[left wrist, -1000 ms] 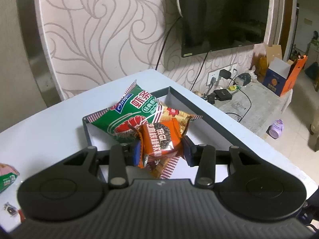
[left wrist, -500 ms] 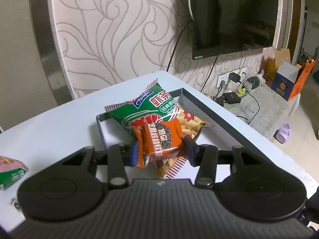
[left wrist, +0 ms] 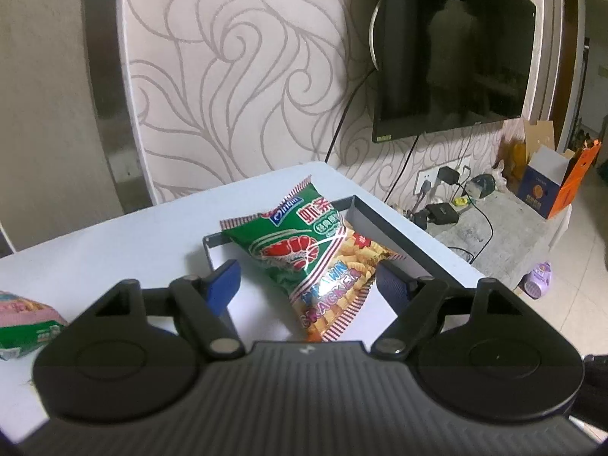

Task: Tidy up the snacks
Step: 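Place the brown cake and lollipop in the box and open the right gripper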

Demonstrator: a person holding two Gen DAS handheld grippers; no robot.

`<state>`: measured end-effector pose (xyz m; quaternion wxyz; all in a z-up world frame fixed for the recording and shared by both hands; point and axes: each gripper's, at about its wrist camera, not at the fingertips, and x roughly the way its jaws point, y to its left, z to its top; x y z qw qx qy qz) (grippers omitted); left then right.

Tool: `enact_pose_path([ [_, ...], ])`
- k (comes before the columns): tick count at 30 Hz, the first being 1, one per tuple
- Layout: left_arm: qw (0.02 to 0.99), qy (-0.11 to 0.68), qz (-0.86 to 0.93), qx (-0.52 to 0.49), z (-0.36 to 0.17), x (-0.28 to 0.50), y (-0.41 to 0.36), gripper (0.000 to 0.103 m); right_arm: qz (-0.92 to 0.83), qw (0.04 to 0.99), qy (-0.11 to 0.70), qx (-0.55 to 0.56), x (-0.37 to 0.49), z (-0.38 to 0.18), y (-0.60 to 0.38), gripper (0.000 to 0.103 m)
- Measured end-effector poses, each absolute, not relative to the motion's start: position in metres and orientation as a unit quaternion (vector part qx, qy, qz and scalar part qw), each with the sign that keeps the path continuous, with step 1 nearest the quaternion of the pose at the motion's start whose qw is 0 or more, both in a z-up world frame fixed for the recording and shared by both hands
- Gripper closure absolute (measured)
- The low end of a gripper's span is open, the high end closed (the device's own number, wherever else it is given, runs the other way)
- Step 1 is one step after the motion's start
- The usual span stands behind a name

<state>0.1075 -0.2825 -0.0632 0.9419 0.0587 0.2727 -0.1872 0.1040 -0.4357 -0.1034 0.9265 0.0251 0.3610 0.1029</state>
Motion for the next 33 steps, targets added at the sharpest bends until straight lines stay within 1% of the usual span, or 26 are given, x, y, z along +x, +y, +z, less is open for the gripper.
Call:
enact_pose_path([
  [1,0.943,0.27,-0.186,0.056,-0.061,0.105,-0.28,0.023,0.104,0.927,0.359,0.024,0.104,-0.102,-0.435,0.045],
  [3,0.947,0.265,-0.179,0.042,-0.056,0.099,-0.27,0.023,0.106,0.929,0.355,0.025,0.102,-0.101,-0.435,0.039],
  [6,0.953,0.253,-0.165,0.026,-0.05,0.084,-0.248,0.023,0.115,0.931,0.346,0.028,0.101,-0.097,-0.433,0.035],
  [10,0.96,0.234,-0.156,0.013,-0.045,0.059,-0.2,0.023,0.124,0.934,0.335,0.022,0.099,-0.093,-0.427,0.035],
  [15,0.963,0.232,-0.124,0.055,-0.064,0.037,-0.132,0.023,0.115,0.94,0.32,0.02,0.096,-0.086,-0.425,0.034],
  [20,0.955,0.269,-0.093,0.082,-0.09,0.046,-0.087,0.023,0.074,0.942,0.324,0.052,0.095,-0.086,-0.432,0.033],
  [26,0.948,0.29,-0.102,0.079,-0.104,0.072,-0.069,0.024,0.044,0.942,0.324,0.079,0.084,-0.082,-0.427,0.03],
  [27,0.947,0.294,-0.108,0.077,-0.107,0.075,-0.066,0.025,0.042,0.942,0.325,0.079,0.082,-0.081,-0.423,0.03],
  [29,0.943,0.305,-0.117,0.071,-0.113,0.085,-0.059,0.031,0.038,0.941,0.327,0.079,0.078,-0.081,-0.416,0.03],
  [33,0.938,0.316,-0.131,0.062,-0.118,0.097,-0.054,0.031,0.024,0.941,0.33,0.075,0.069,-0.079,-0.406,0.03],
])
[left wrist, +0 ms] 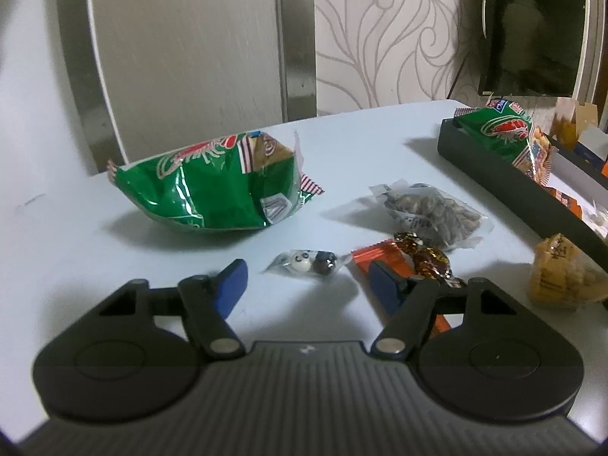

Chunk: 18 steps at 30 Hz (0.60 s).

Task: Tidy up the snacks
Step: 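Place the brown cake and lollipop in the box and open the right gripper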

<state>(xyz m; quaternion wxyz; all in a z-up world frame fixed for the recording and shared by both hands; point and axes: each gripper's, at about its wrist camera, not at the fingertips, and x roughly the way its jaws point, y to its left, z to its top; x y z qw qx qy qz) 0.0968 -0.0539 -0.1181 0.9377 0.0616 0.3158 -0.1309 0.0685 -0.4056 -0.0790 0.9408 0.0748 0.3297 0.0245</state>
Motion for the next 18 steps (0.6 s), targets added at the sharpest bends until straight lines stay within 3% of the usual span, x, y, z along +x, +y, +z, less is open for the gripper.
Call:
enact_pose_path([
  [9,0.928,0.335,-0.155,0.057,-0.124,0.114,-0.054,0.034,-0.002,0.94,0.333,0.072,0.052,-0.076,-0.393,0.03],
  [12,0.928,0.327,-0.162,0.068,-0.124,0.115,-0.058,0.062,-0.008,0.939,0.336,0.075,0.048,-0.078,-0.392,0.03],
  [18,0.929,0.326,-0.164,0.058,-0.123,0.111,-0.055,0.069,0.004,0.94,0.334,0.065,0.049,-0.076,-0.379,0.033],
])
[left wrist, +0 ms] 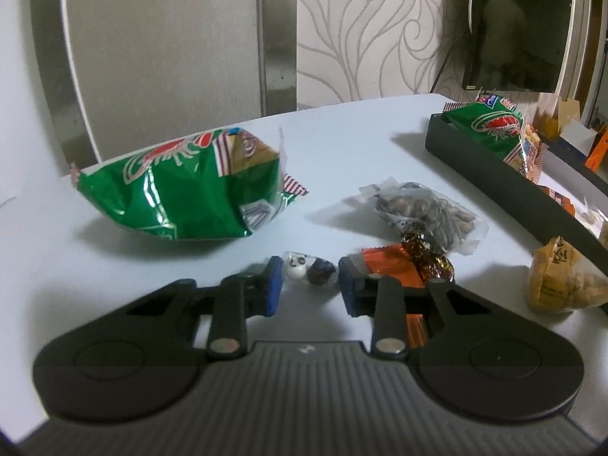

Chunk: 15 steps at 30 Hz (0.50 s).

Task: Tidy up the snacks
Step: 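Place the brown cake and lollipop in the box and open the right gripper, then grasp the red chocolate bar with the right gripper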

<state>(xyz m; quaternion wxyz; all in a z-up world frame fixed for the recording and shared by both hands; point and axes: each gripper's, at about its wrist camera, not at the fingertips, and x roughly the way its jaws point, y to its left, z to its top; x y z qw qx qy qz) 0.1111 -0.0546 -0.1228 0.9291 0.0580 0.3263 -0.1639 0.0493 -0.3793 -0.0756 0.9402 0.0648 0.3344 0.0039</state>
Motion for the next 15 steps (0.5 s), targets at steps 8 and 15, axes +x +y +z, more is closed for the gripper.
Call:
enact_pose_path([
  [8,0.927,0.339,-0.153,0.049,-0.119,0.082,-0.035,0.07,0.111,0.929,0.352,0.028,0.079,-0.083,-0.313,0.052],
  [15,0.924,0.35,-0.152,0.036,-0.117,0.058,-0.011,0.069,0.18,0.906,0.382,0.002,0.117,-0.108,-0.238,0.053],
])
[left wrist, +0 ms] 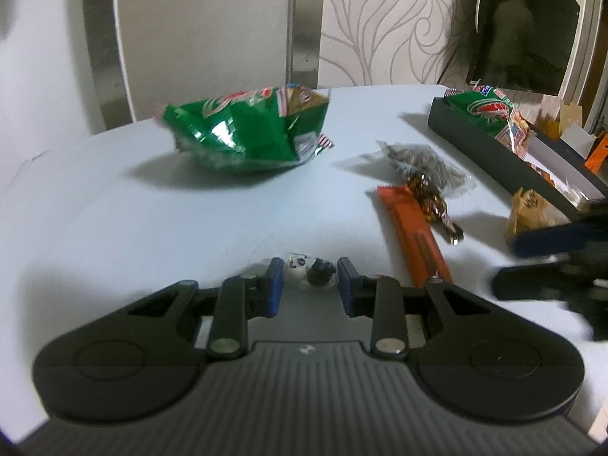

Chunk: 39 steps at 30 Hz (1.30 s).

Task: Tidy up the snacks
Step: 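Grasp the red chocolate bar with the right gripper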

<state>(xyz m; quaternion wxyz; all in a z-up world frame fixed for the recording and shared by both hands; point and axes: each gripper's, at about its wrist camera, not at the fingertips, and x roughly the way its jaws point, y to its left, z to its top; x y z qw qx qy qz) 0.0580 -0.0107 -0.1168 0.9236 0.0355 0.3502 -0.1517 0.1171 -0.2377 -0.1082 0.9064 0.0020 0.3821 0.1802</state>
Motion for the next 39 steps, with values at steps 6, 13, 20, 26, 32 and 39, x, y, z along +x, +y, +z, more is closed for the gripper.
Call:
enact_pose_path([
  [6,0.922,0.349,-0.159,0.05,-0.117,0.044,-0.001,0.069,0.18,0.905,0.385,-0.012,0.142,-0.122,-0.198,0.053],
  [13,0.922,0.346,-0.166,0.057,-0.117,0.04,0.008,0.069,0.145,0.909,0.39,-0.035,0.16,-0.134,-0.184,0.069],
  [20,0.923,0.343,-0.168,0.051,-0.118,0.041,0.009,0.069,0.16,0.909,0.381,-0.047,0.145,-0.131,-0.186,0.076],
  [26,0.924,0.342,-0.165,0.05,-0.118,0.042,0.003,0.069,0.153,0.912,0.38,-0.028,0.126,-0.127,-0.195,0.076],
  [32,0.925,0.341,-0.158,0.057,-0.119,0.044,-0.008,0.069,0.15,0.914,0.377,0.003,0.107,-0.117,-0.212,0.077],
  [39,0.924,0.342,-0.16,0.06,-0.119,0.039,-0.012,0.069,0.137,0.903,0.406,-0.01,0.097,-0.136,-0.214,0.076],
])
